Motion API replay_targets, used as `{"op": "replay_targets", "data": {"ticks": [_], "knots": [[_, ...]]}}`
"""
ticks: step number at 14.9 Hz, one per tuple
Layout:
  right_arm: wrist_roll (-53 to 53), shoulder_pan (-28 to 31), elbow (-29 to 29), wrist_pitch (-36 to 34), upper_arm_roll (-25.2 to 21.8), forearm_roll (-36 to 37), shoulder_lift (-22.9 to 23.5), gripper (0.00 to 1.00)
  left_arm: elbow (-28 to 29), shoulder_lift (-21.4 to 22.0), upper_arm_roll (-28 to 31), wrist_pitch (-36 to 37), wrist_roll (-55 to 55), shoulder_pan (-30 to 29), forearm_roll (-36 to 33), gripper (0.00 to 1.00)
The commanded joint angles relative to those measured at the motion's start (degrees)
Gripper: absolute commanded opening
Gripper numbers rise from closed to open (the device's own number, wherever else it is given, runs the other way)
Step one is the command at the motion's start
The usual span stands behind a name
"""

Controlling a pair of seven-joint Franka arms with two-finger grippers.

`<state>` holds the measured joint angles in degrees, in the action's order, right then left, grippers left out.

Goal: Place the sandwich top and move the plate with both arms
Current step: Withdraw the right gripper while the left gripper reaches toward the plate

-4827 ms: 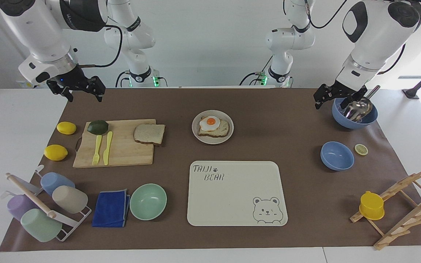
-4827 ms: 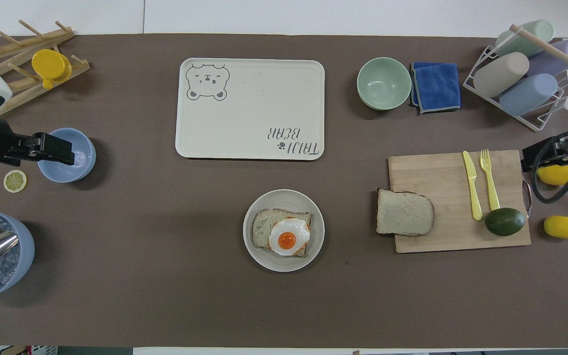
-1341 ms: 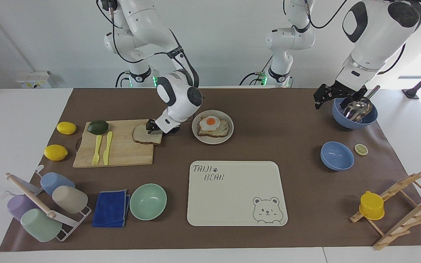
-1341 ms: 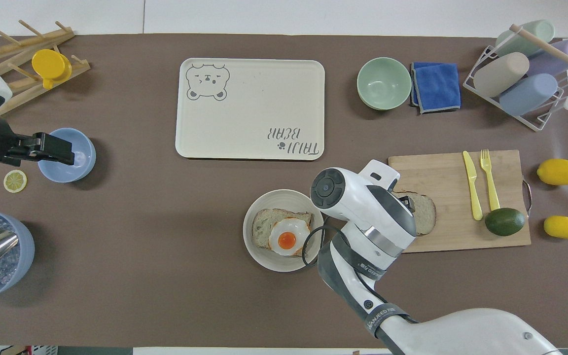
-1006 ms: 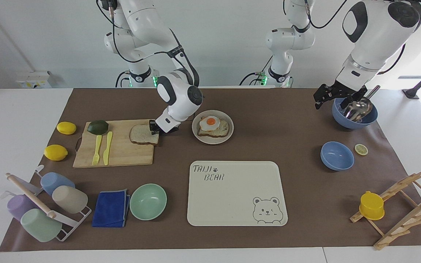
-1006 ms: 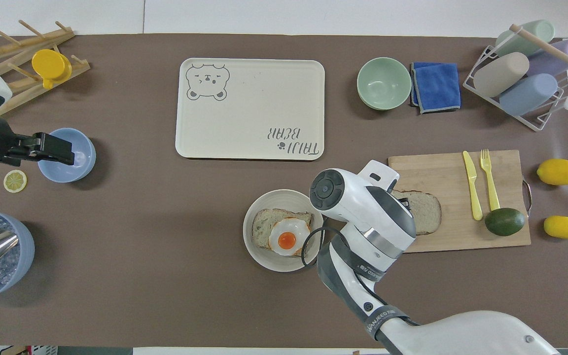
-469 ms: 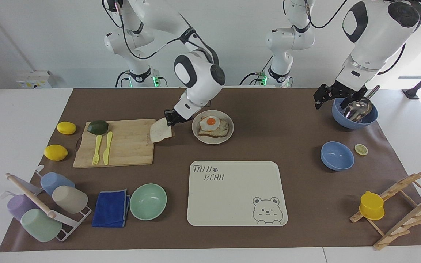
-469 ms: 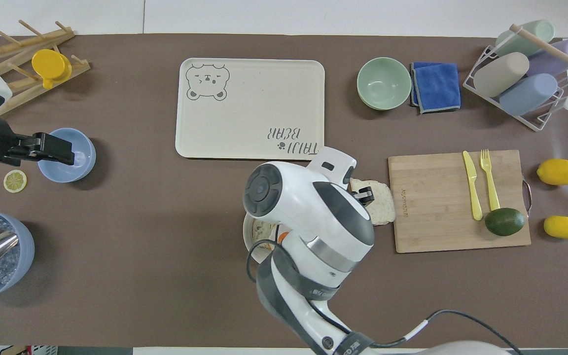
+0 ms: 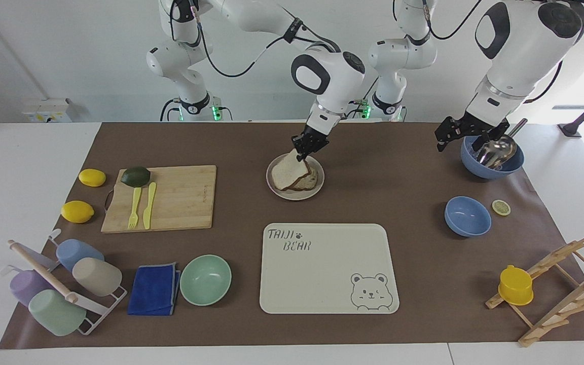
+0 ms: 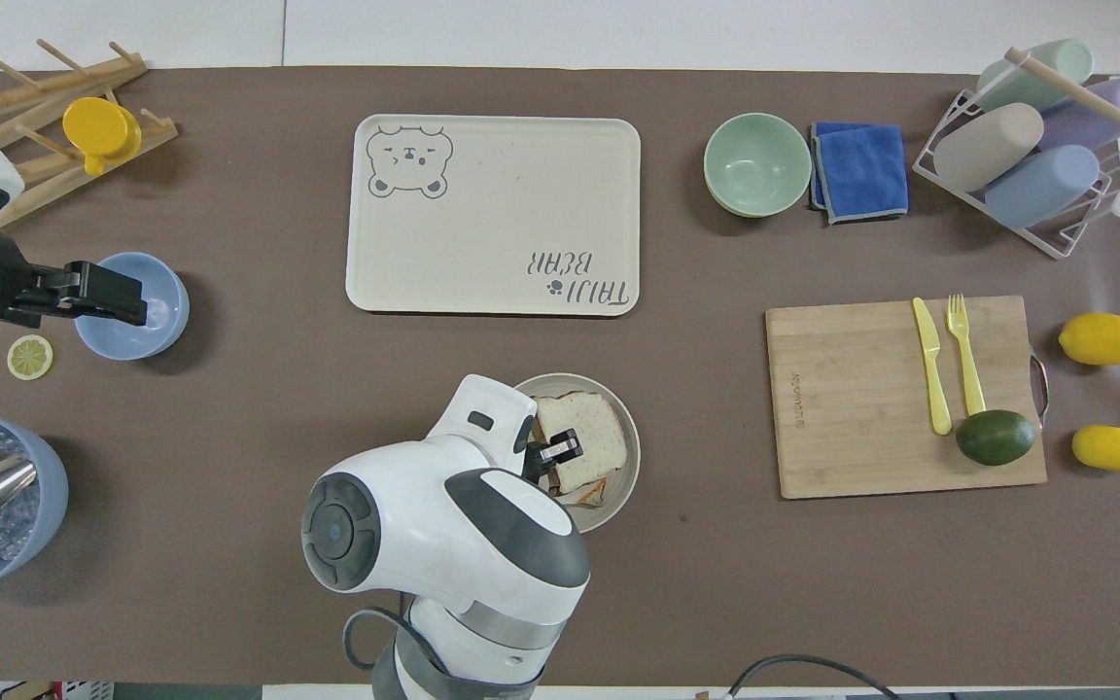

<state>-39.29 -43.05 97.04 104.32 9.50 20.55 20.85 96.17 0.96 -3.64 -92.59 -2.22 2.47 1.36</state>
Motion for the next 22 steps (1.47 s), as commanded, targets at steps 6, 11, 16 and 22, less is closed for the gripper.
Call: {"op": "replay_targets", "data": {"ticks": [6,11,16,22], "knots": [[-1.40,1.22,1.84,4.93,0.08,-5.52,-0.28,0.43,0.86,1.06,-0.58,-0.40,0.81,-0.80,-1.10,1.00],[-0.35,2.70,-0.19,3.88,0.00,-8.07,-4.31,1.00,0.86,1.15,-0.58,-0.14,0.81,-0.80,-1.10,1.00],[6.41,15.61,-0.27,-2.52,-0.09,-9.73,-11.87,1.00,1.91,1.85,-1.10,0.22,0.55,0.69,-1.01,1.00],[25.81,37.32,-3.26,-14.30,-0.44,-19.41,-19.61,1.00,14.02,7.03,-1.37,-6.53,0.20,3.40,0.74,1.00]]}}
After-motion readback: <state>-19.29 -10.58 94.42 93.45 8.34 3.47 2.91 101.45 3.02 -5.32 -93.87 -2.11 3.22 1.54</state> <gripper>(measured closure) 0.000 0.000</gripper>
